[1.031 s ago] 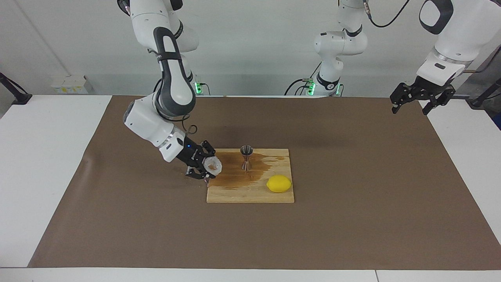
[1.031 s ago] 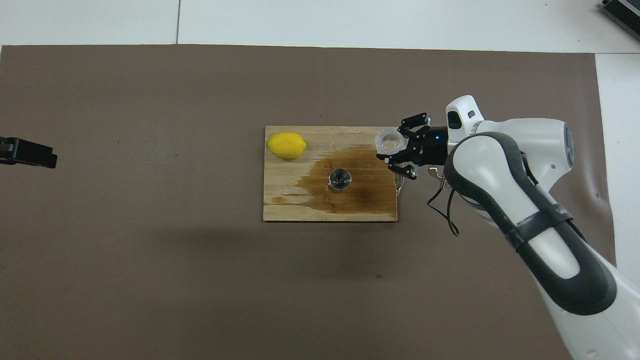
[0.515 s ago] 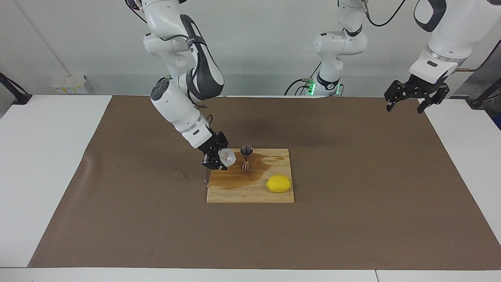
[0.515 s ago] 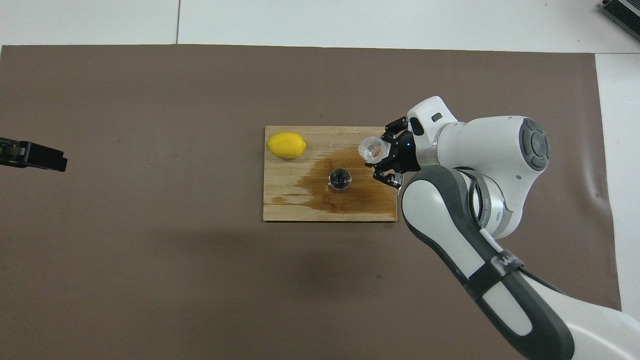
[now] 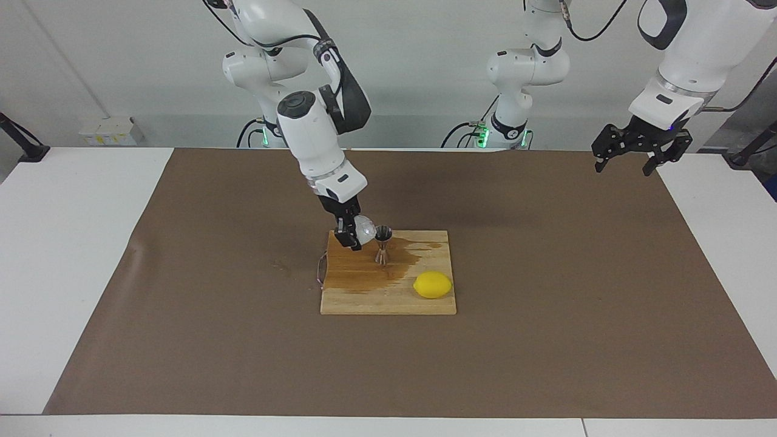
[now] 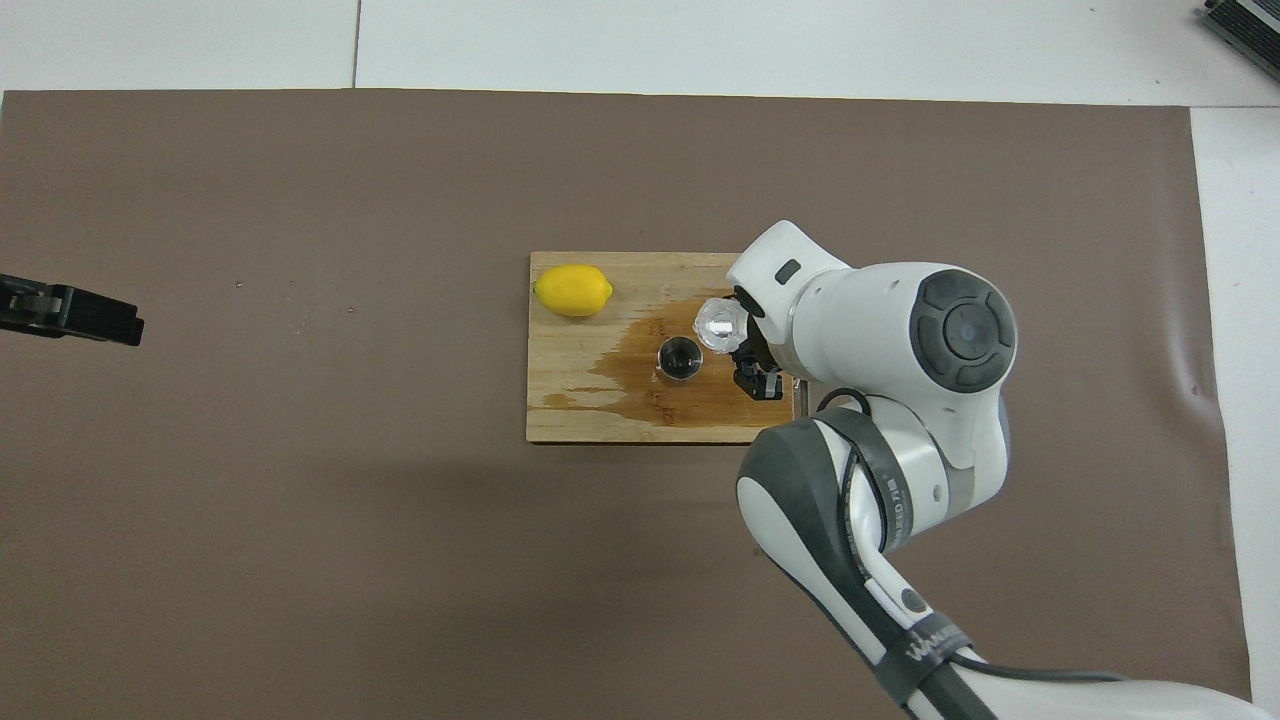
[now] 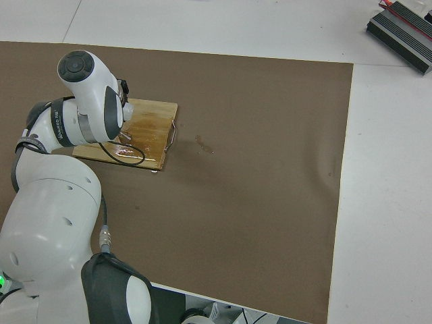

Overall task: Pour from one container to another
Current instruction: 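Lift the white cup with the right gripper over the metal cup, then tilt the white cup with the right gripper to pour into the metal cup, then turn the white cup upright and carry it back beside the board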

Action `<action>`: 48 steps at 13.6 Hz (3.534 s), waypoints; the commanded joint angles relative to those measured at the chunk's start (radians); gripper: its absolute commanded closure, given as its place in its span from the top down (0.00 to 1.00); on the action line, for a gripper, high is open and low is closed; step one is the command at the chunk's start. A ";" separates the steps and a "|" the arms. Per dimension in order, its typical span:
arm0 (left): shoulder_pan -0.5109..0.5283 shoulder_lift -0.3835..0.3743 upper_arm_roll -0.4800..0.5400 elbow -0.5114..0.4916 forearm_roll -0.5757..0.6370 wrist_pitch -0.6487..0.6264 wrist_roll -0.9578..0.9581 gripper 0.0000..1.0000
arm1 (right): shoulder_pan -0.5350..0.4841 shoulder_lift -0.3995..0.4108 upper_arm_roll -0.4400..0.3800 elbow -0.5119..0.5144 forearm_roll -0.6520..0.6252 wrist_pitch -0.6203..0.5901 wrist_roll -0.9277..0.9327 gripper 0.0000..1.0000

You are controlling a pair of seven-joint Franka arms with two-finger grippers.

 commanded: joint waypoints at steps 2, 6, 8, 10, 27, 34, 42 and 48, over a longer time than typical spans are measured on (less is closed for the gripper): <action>0.016 -0.011 -0.007 -0.007 0.001 -0.020 0.003 1.00 | 0.018 -0.030 -0.002 -0.023 -0.140 -0.013 0.021 0.12; 0.022 -0.011 -0.007 -0.007 0.001 -0.017 0.003 1.00 | 0.034 -0.034 -0.002 -0.026 -0.256 -0.015 0.021 0.12; 0.022 -0.011 -0.007 -0.007 0.001 -0.020 0.003 1.00 | 0.035 -0.037 0.000 -0.028 -0.311 -0.013 0.019 0.11; 0.023 -0.011 -0.006 -0.007 0.001 -0.020 0.003 1.00 | 0.060 -0.037 -0.002 -0.028 -0.349 -0.013 0.021 0.11; 0.023 -0.011 -0.006 -0.007 0.001 -0.020 0.003 1.00 | 0.072 -0.031 0.004 -0.034 -0.414 0.002 0.014 0.11; 0.023 -0.011 -0.006 -0.007 0.001 -0.020 0.003 1.00 | 0.057 -0.034 0.008 -0.032 -0.243 -0.003 0.018 0.12; 0.023 -0.011 -0.006 -0.007 0.001 -0.020 0.003 1.00 | -0.027 -0.044 0.008 -0.025 0.105 0.002 -0.119 0.11; 0.023 -0.011 -0.006 -0.007 0.001 -0.020 0.003 1.00 | -0.217 -0.042 0.006 -0.092 0.445 -0.010 -0.430 0.11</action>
